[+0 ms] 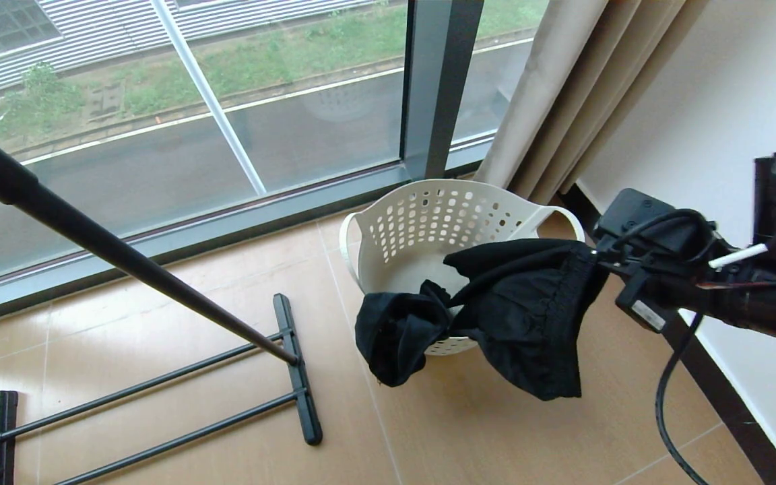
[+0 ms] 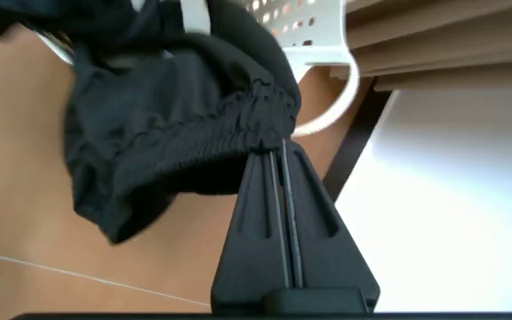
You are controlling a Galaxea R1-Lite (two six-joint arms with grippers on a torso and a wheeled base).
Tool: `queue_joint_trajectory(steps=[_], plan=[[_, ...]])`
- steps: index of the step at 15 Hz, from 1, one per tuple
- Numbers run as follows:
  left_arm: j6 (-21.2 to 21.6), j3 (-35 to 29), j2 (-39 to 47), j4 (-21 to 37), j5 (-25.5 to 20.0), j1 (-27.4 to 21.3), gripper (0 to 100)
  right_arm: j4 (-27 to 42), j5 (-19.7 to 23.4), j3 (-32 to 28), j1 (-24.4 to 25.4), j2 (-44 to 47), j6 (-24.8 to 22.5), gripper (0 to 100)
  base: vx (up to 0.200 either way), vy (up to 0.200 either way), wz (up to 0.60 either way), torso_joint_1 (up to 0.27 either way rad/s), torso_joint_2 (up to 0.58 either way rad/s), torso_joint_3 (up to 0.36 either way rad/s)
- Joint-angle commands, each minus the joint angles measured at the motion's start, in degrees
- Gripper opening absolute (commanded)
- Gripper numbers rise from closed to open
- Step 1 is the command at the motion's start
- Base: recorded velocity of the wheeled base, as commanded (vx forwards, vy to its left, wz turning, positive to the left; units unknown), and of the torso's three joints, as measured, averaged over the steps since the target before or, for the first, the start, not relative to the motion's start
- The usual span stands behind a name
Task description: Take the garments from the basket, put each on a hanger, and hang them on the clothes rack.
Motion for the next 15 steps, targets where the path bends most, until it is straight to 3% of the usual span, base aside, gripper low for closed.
queue_joint_trajectory(steps=[1, 5, 7, 15], plan=[[0.0, 0.0, 0.0, 0.0, 0.0, 0.0, 100, 0.0, 0.4, 6.5, 2.1, -12.6, 5.7, 0, 0.0, 0.0, 0.0, 0.0, 0.0, 0.0], [0.1, 0.0, 0.0, 0.0, 0.0, 0.0, 100, -0.5, 2.0, 11.6, 3.4, -18.7, 15.0, 0, 0.0, 0.0, 0.0, 0.0, 0.0, 0.0], [0.1, 0.0, 0.0, 0.0, 0.0, 0.0, 100, -0.6, 5.0, 12.6, 3.4, -19.8, 15.4, 0, 0.0, 0.0, 0.0, 0.0, 0.0, 0.0], [0.2, 0.0, 0.0, 0.0, -0.1, 0.0, 100, -0.8, 6.5, 12.1, 4.5, -18.7, 15.4, 0, 0.0, 0.0, 0.0, 0.002, 0.0, 0.153]])
